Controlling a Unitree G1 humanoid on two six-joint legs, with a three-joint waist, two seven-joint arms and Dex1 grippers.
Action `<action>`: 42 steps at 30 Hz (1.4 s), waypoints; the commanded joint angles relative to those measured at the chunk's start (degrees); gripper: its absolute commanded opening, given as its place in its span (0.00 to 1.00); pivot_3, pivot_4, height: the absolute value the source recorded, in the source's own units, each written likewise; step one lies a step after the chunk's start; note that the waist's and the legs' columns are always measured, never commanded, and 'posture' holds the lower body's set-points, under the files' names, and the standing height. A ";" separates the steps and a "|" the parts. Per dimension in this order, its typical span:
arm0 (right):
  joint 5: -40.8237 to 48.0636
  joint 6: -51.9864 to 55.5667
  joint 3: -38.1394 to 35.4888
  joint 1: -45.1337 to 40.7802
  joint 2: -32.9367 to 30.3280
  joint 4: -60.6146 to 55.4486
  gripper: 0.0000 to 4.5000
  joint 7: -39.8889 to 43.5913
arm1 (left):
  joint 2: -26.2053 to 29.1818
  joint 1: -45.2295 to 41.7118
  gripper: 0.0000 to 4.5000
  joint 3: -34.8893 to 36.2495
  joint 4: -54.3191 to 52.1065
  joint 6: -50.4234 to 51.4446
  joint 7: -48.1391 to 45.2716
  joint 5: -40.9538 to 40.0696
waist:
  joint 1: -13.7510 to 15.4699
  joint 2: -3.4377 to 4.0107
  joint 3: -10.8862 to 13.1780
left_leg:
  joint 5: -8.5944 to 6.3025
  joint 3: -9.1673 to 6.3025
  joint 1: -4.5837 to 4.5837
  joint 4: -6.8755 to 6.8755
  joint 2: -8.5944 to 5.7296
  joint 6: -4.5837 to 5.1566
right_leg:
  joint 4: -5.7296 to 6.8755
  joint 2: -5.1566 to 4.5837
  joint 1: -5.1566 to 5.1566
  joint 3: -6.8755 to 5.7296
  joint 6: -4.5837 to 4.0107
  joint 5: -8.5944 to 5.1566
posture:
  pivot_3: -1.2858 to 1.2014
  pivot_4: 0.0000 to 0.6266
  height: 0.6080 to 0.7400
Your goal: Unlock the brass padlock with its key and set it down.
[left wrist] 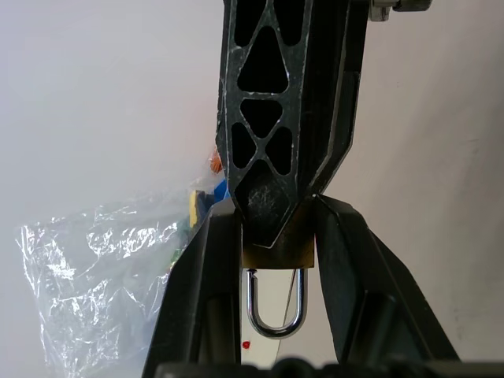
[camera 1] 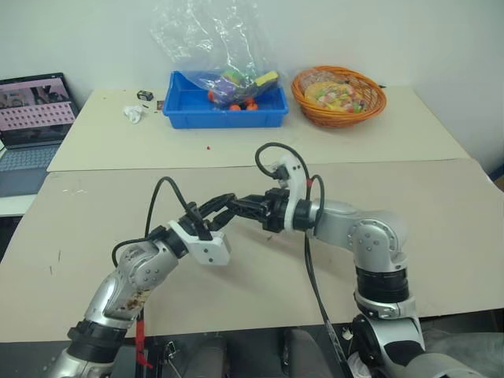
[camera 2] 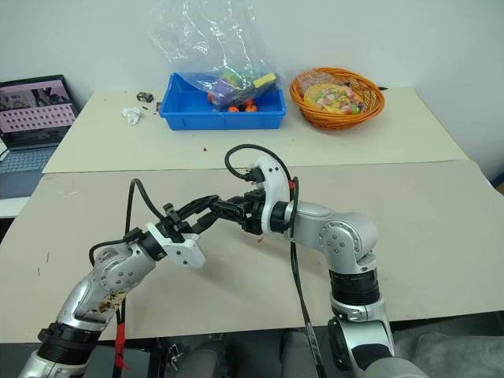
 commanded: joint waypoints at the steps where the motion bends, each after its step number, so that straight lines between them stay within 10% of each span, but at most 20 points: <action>1: 0.96 -3.34 -0.62 -2.37 1.17 -2.77 0.13 0.92 | -0.06 0.08 0.19 -2.55 -1.24 -1.44 -1.53 -0.92 | 0.00 0.00 0.00 | 0.00 0.00 0.00 0.00 0.00 0.00 | 0.00 0.00 0.00 0.00 0.00 0.00 | 0.52 0.24 0.91; 19: 0.96 -2.92 -0.95 -2.31 1.26 -2.37 0.04 0.78 | 0.56 -0.33 0.19 -2.88 -1.84 -2.04 -2.12 -1.73 | -0.02 0.00 0.00 | 0.00 0.00 0.00 0.00 0.00 0.00 | 0.00 0.00 0.00 0.00 0.00 0.00 | 0.52 0.24 0.91; 20: 0.94 -2.92 -0.96 -2.32 1.27 -2.31 0.04 0.76 | 0.50 -0.34 0.40 -2.88 -1.86 -2.20 -2.17 -2.19 | -0.02 0.01 0.00 | 0.00 0.00 0.00 0.00 0.00 0.00 | 0.00 0.00 0.00 0.00 0.00 0.00 | 0.52 0.24 0.91; 27: 0.57 -2.86 -1.23 -2.23 1.25 -1.79 0.03 0.57 | 1.19 -0.74 0.94 -3.46 -2.12 -2.02 -3.70 -2.97 | -0.04 0.01 0.00 | 0.00 0.00 0.00 0.00 0.00 0.00 | 0.00 0.01 0.00 0.00 0.00 0.00 | 0.52 0.24 0.91; 31: 0.13 -3.45 -1.74 -2.49 0.97 -0.75 0.03 0.69 | 1.84 -0.77 0.95 -2.89 -2.23 -2.67 -4.26 -4.70 | -0.05 0.01 0.00 | 0.01 0.00 0.00 0.00 0.00 -0.01 | 0.00 0.01 0.00 0.00 0.00 0.00 | 0.52 0.24 0.91; 42: 2.06 -3.87 -4.53 0.00 -10.06 5.19 0.03 11.53 | 7.12 3.77 0.95 4.95 -15.00 23.83 -20.17 -47.14 | -0.04 0.02 0.02 | 0.00 -0.03 0.00 0.01 0.00 0.01 | -0.01 0.00 0.00 -0.01 0.01 -0.01 | 0.52 0.24 0.91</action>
